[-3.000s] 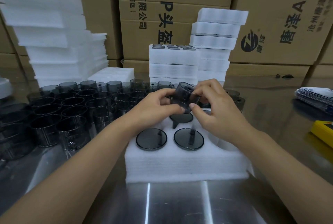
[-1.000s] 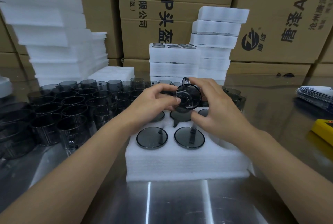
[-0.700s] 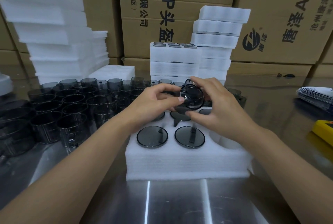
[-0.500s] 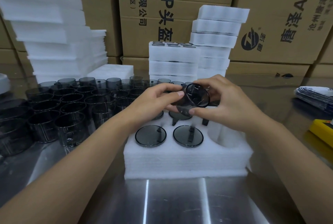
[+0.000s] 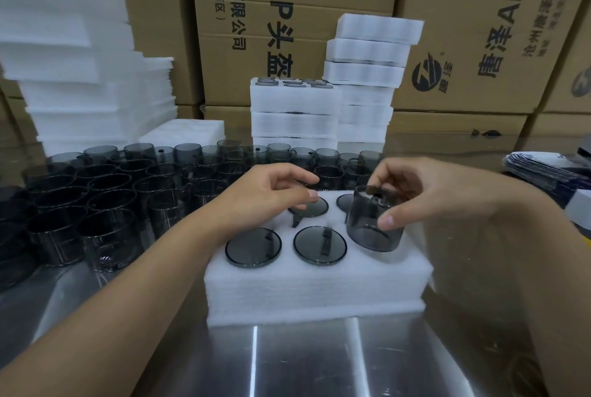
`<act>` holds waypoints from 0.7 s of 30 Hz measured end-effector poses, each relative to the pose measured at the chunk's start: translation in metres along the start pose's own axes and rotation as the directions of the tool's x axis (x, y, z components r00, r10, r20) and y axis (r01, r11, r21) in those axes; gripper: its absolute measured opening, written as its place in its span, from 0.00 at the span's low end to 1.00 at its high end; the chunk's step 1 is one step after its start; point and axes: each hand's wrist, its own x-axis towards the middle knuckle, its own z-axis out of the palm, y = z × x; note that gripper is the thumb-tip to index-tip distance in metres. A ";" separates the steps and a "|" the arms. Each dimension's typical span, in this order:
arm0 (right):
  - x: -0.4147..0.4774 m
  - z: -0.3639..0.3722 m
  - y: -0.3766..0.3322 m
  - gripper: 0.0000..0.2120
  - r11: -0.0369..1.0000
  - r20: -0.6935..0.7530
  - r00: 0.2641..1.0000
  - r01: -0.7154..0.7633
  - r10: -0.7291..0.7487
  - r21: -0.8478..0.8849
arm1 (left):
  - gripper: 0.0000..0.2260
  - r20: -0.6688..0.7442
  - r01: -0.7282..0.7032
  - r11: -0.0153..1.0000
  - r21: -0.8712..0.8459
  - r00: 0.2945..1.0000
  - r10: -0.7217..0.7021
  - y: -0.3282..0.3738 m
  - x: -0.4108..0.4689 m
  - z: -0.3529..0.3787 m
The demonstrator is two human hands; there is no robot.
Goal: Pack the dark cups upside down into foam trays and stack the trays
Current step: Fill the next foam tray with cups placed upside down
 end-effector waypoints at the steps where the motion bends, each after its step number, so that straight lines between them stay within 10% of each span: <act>1: 0.000 -0.001 0.001 0.29 1.000 -0.001 1.000 -0.008 0.008 -0.007 | 0.09 0.004 0.001 1.000 0.004 1.000 -0.001 0.000 0.000 0.000; 21: -0.002 0.002 0.002 0.34 0.933 0.128 0.972 -0.146 0.197 -0.330 | 0.07 0.045 -0.013 1.000 0.005 0.999 0.013 -0.003 0.001 -0.001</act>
